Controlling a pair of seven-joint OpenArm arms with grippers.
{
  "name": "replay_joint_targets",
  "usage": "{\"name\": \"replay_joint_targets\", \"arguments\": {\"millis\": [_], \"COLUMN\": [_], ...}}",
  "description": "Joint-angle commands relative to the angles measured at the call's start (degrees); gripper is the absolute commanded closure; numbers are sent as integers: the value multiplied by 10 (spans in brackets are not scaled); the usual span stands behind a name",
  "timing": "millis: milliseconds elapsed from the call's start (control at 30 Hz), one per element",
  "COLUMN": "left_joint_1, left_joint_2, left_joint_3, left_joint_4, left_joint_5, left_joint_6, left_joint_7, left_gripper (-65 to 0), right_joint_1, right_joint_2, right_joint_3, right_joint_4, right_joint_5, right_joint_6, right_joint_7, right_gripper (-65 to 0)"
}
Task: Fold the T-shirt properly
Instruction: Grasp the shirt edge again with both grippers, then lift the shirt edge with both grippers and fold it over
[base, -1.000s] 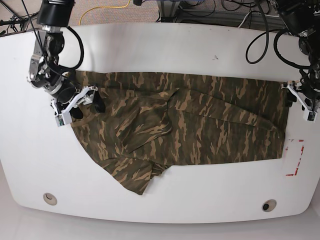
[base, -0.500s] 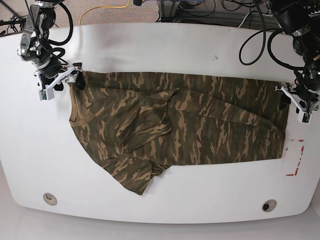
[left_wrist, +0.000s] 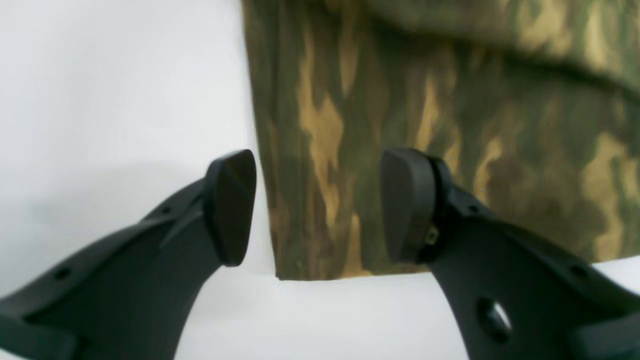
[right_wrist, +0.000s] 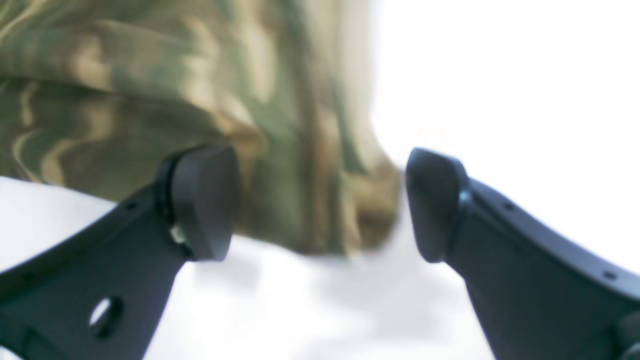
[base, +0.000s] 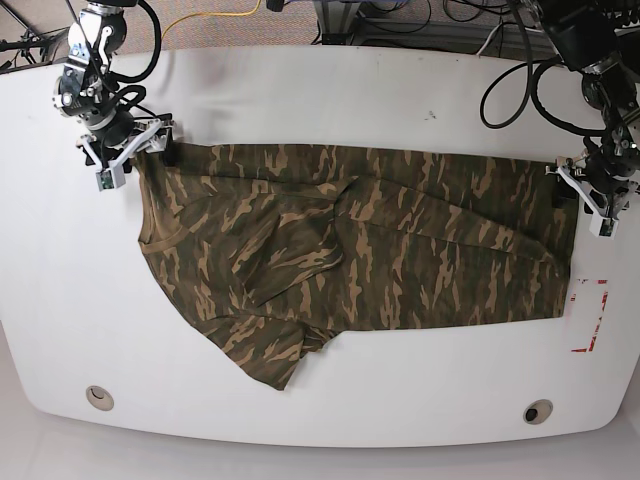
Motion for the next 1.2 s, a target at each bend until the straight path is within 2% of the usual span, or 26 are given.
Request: {"name": "replay_joint_targets", "arguments": {"millis": [0,200,267,333,700,767,900,967,1033,1167], "left_joint_1": [-14,-18,-18,-18,-7,1,4,5,6,19], "left_joint_2": [-14,-31,-32,-32,-32,-33,-33,-32,-30,-30], "left_joint_3": [-3,8,21,25,33,33,35,35,35,33], "left_joint_4": [-5,-60,-67,-70,-102,-102,-104,-102,-101,-100], "left_joint_5": [-10,-10,-11,-11,-10,-10,-5,10,27,51], "left_joint_6": [0,0,0,0,0,0,0,0,0,0], "left_joint_7": [-32,-56,-56,-56,-70,-70,-70,-69,-67,-66], "left_gripper": [-369,-371,-371,-371,-356,-304,-122,-60,-28,-21], "right_joint_1": [0,5,4,2,3,2,2,0,-1,-15], "right_joint_2": [-3,-22,-26,-26,-26,-26,-26,-26,-26,-29], "right_joint_3": [3,2,2,2,2,3,7,12,14,17], "right_joint_4": [-11,-13,-11,-11,-11,-11,-11,-10,-6,7], "right_joint_5": [-19,-41,-41,-40,-39,-39,-39,-39,-38,-38], "right_joint_6": [22,33,33,33,33,33,33,33,34,34], "right_joint_7": [-4,-4,-4,-4,-5,-5,-5,-5,-6,-12], "right_gripper": [-398,-152,-97,-79,-78,-76,-73,-70,-54,0]}}
